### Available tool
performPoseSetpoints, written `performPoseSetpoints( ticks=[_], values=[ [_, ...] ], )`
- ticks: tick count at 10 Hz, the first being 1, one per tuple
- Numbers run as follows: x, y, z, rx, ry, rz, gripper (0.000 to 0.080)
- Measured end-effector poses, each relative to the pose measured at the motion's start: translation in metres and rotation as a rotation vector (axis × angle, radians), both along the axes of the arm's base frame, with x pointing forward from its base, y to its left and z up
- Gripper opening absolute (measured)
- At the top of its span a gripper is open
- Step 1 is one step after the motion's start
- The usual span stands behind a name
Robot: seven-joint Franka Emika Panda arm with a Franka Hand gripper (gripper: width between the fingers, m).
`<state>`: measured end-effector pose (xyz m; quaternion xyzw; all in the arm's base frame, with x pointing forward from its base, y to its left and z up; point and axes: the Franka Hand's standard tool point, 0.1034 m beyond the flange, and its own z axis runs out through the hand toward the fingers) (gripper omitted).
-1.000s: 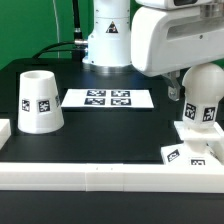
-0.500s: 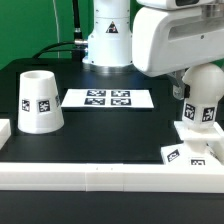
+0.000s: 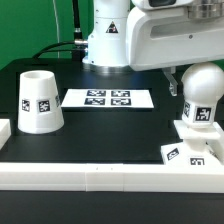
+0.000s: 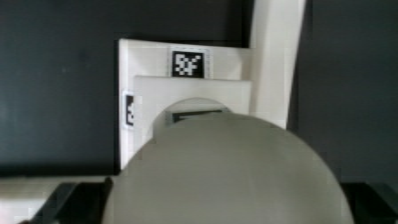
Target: Assemble lamp
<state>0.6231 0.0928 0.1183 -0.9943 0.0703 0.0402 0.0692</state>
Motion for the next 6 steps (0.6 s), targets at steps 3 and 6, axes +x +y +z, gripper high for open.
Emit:
performPoseSetpoints(
  ticks=[3,6],
  values=[
    [-0.0002,-0.0008,-0.0010,0.006,0.043,-0.264,0.0579],
    [-0.0003,0.0002,-0.0010,-0.005,0.068,-0.421,0.0579]
  ],
)
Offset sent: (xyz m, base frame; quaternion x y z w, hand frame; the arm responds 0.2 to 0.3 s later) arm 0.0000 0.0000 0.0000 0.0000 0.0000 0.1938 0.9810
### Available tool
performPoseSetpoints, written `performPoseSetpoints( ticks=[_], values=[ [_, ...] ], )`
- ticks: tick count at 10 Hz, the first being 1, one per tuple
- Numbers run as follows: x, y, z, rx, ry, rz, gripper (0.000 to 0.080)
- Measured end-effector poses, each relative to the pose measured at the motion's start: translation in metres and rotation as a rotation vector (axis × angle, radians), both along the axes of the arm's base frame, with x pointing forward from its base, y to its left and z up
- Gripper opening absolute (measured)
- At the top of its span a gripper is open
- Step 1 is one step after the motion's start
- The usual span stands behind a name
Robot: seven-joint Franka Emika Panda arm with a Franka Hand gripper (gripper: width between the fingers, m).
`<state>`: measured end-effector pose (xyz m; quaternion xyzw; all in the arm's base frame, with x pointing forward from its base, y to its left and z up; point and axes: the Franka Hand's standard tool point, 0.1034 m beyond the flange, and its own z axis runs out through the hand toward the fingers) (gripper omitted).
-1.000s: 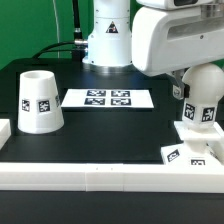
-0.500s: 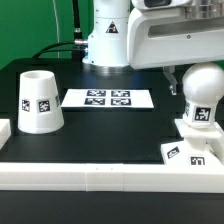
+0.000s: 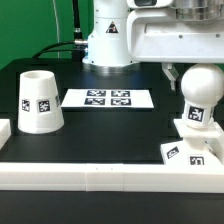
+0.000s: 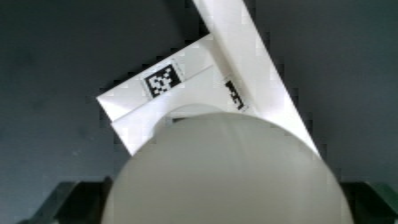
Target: Assemble lamp
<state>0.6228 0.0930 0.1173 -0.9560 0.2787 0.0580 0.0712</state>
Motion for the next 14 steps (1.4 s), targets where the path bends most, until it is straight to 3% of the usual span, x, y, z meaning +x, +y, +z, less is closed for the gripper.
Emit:
performPoseSetpoints(
  ticks=[4,8,9,10,14],
  values=[
    [-0.002,0.003,-0.001,0.016,0.058,-0.372,0.0580],
    [0.004,0.005,0.000,0.065,0.112,-0.736,0.0580],
    [0.004,0.007,0.000,0.063,0.119,-0.772,0.0638],
    [0.004,0.007,-0.001,0.065,0.112,-0.737,0.0680],
    [0.004,0.011,0.001,0.061,0.042,-0.406,0.0699]
  ],
)
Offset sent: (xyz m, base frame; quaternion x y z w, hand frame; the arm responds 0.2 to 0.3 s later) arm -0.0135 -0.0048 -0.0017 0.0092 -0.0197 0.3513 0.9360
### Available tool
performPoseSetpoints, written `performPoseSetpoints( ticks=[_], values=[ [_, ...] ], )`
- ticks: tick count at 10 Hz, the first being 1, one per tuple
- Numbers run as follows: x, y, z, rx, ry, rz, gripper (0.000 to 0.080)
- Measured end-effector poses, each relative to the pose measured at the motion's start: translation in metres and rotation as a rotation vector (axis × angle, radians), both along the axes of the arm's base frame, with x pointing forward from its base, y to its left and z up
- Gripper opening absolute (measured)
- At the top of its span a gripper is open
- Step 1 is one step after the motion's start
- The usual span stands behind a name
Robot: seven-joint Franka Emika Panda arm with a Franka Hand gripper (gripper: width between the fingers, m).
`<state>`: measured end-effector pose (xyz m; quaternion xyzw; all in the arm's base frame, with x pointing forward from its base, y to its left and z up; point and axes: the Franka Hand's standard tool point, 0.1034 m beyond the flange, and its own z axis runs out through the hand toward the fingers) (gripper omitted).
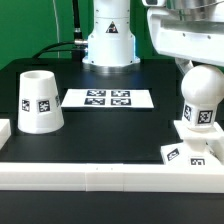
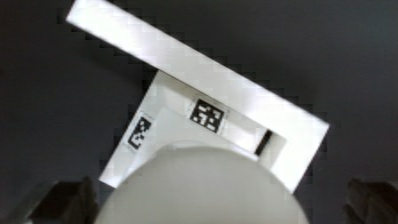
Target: Assemble lamp
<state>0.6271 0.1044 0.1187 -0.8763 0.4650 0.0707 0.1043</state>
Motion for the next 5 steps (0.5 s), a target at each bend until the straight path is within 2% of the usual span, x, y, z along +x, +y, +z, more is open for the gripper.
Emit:
performPoseSetpoints(
  ticks=[4,5],
  values=[
    [-0.0002,-0.0005,-0.0008,0.008,-0.071,0.282,0.0699],
    [-0.0002,-0.0035,-0.0012,-0.006,-0.100,0.414,0.0699]
  ],
)
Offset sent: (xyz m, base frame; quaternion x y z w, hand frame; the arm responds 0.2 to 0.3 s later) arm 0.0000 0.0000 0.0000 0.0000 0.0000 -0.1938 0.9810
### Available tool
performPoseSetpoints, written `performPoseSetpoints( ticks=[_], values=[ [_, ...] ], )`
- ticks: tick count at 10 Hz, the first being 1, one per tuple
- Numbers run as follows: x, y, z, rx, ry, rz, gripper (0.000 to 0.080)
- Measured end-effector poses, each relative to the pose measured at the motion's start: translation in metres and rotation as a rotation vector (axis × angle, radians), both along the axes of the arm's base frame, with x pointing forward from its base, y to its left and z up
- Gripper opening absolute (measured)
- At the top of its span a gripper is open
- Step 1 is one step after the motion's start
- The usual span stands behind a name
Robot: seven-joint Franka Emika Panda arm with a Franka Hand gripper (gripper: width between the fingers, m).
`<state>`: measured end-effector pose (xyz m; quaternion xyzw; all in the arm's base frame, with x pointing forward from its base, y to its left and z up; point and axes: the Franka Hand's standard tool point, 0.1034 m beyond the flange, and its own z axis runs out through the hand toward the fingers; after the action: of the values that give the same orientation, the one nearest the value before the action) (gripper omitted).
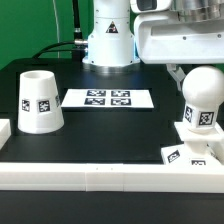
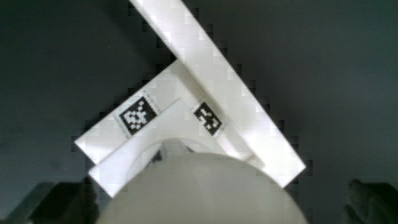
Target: Assemble lamp
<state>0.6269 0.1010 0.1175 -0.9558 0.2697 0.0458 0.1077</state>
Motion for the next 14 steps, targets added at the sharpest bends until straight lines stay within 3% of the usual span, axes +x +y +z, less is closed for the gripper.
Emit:
performPoseSetpoints(
  ticks=[2,10,12,14],
  values=[
    [0.001,-0.008,0.000,-0.042,-0.059,0.273,0.0699],
    [0.001,-0.013,-0.001,-0.034,-0.185,0.907,0.0699],
    [0.008,-0.010,0.000,-0.103,-0.272,1.195,0.0699],
    [0.011,-0.012,-0.001,-0.130,-0.330,1.476,0.0699]
  ],
)
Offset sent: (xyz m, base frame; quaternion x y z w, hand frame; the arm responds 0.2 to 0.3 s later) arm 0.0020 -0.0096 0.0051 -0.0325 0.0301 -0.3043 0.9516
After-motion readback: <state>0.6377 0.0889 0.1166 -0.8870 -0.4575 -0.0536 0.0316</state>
